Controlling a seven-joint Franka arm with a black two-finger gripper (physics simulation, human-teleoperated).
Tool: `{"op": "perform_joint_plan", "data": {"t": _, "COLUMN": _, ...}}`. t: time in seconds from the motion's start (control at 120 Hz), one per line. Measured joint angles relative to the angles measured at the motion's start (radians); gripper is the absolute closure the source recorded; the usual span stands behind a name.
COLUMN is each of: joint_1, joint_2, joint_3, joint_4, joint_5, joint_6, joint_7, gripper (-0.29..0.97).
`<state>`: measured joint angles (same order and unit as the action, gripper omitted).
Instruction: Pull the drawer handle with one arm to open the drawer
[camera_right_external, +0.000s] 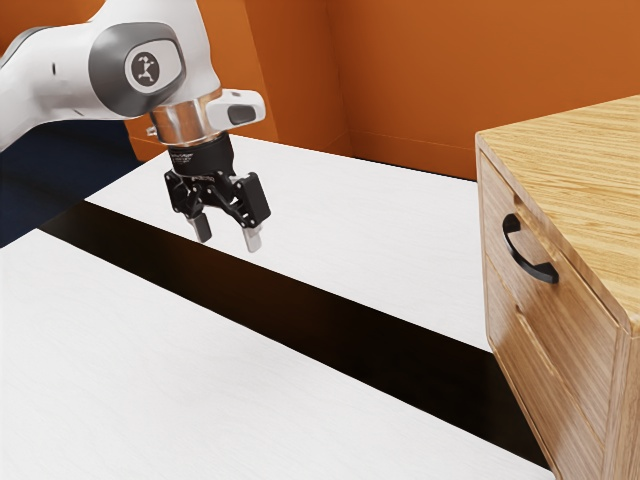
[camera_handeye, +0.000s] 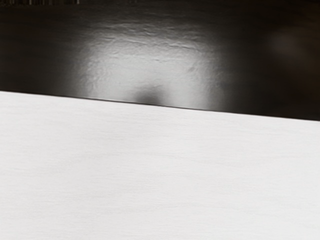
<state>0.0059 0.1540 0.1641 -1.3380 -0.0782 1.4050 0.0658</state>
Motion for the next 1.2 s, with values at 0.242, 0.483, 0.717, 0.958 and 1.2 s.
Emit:
{"op": "perform_joint_plan", "data": {"t": 0.242, "joint_1": 0.0, "joint_2": 0.0, "joint_3": 0.0, "joint_4": 0.0, "joint_5": 0.0, "joint_6": 0.0, "joint_7": 0.012, "gripper": 0.0}}
{"op": "perform_joint_plan", "data": {"t": 0.483, "joint_1": 0.002, "joint_2": -0.002, "joint_3": 0.002, "joint_4": 0.001, "joint_5": -0.002, "joint_6": 0.0, "joint_7": 0.02, "gripper": 0.0}}
{"op": "perform_joint_plan", "data": {"t": 0.717, "joint_1": 0.004, "joint_2": -0.01, "joint_3": 0.011, "joint_4": 0.172, "joint_5": -0.004, "joint_6": -0.062, "joint_7": 0.02, "gripper": 0.0}}
{"op": "perform_joint_plan", "data": {"t": 0.958, "joint_1": 0.0, "joint_2": -0.056, "joint_3": 0.009, "joint_4": 0.197, "joint_5": -0.003, "joint_6": -0.153, "joint_7": 0.005, "gripper": 0.0}}
{"op": "perform_joint_plan", "data": {"t": 1.2, "joint_1": -0.013, "joint_2": -0.328, "joint_3": 0.003, "joint_4": -0.046, "joint_5": 0.034, "joint_6": -0.237, "joint_7": -0.079, "gripper": 0.0}}
